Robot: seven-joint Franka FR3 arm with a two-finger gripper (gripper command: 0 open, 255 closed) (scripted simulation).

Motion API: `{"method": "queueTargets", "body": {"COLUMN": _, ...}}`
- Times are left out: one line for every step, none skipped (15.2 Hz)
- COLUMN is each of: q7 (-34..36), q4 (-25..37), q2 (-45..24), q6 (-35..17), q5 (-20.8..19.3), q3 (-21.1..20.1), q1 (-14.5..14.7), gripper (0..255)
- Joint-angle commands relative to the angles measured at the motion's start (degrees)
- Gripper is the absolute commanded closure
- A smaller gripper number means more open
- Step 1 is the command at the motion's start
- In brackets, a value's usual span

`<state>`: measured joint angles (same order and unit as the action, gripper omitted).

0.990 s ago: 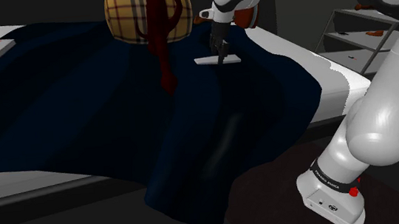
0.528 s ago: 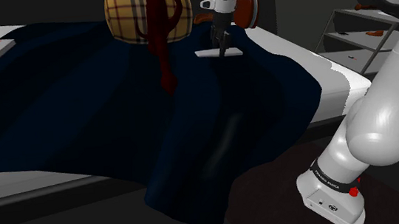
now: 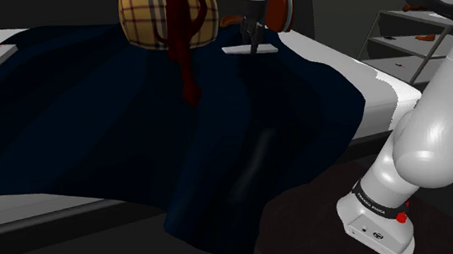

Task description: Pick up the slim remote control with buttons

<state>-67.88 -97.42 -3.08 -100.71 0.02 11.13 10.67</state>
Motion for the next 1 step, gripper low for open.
{"method": "queueTargets", "body": {"q7": 0.0, "q4": 0.7, "q2": -0.2, "q6": 0.6, "q5": 0.0, "q3": 0.0, "q1": 0.0, "gripper": 255}}
